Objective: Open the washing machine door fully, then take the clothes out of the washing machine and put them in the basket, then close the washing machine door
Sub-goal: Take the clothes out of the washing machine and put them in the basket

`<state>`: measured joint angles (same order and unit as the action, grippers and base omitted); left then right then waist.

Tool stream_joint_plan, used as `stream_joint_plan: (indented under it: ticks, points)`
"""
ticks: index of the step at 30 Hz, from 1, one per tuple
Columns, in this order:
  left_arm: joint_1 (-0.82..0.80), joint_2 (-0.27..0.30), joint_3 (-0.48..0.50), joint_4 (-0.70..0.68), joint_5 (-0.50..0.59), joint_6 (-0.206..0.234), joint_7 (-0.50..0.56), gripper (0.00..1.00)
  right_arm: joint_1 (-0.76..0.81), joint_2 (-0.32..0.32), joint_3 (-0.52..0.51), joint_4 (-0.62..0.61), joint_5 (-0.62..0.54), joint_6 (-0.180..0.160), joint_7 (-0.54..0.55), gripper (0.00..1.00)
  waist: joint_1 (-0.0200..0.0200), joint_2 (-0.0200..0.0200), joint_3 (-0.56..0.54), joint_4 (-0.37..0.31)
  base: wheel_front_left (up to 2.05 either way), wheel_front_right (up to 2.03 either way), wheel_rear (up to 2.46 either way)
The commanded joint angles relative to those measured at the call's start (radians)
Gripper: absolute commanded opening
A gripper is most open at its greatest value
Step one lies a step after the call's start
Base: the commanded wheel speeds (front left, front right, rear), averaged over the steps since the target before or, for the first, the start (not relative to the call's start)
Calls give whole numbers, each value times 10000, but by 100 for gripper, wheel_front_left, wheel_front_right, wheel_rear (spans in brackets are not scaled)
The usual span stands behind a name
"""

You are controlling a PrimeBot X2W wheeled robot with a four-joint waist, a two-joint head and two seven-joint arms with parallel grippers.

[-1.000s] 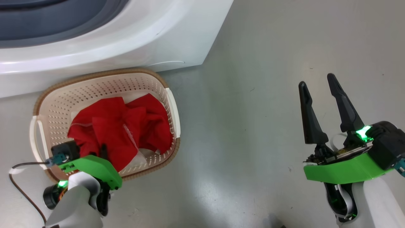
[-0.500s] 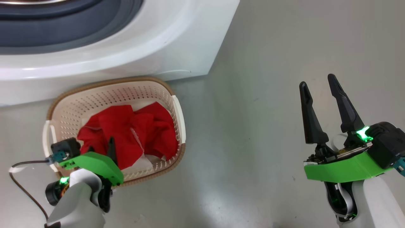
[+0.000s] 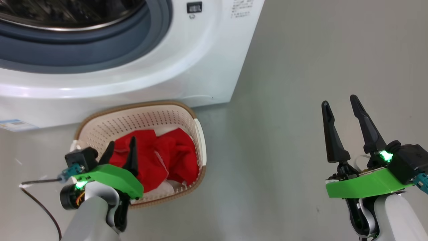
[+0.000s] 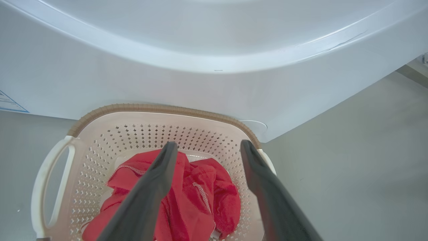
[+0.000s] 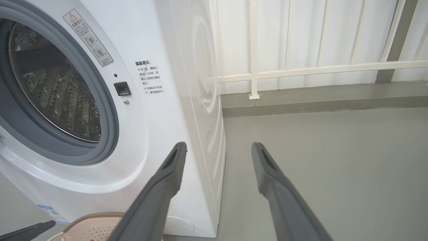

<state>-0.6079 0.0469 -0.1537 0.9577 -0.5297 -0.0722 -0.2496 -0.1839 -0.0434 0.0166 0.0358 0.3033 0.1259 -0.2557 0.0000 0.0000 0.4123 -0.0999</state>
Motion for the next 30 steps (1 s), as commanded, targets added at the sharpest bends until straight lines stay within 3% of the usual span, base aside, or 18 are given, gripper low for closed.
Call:
stream_joint_plan:
  ticks: [1,11,14,24,30]
  points:
    - [343,172,315,-533,181,-24,-120,100,143,-68,173,-176,-90,48,-61,100,0,0,-405,193,0,0,0]
    - [2084,61,653,-4651,918,-154,-121,100,407,-68,-13,287,-465,48,-61,100,0,0,-1531,409,0,0,0]
    - [2626,52,682,-5611,1437,-14,-121,100,508,-68,-114,361,-506,48,-61,100,0,0,-1858,433,0,0,0]
    - [3809,39,882,-7217,2146,317,-122,100,841,-68,-491,269,-783,48,-61,100,0,0,-2540,423,0,0,0]
    - [4485,36,703,-7932,1982,248,-122,100,1232,-68,-581,103,-992,48,-61,100,0,0,-3010,421,0,0,0]
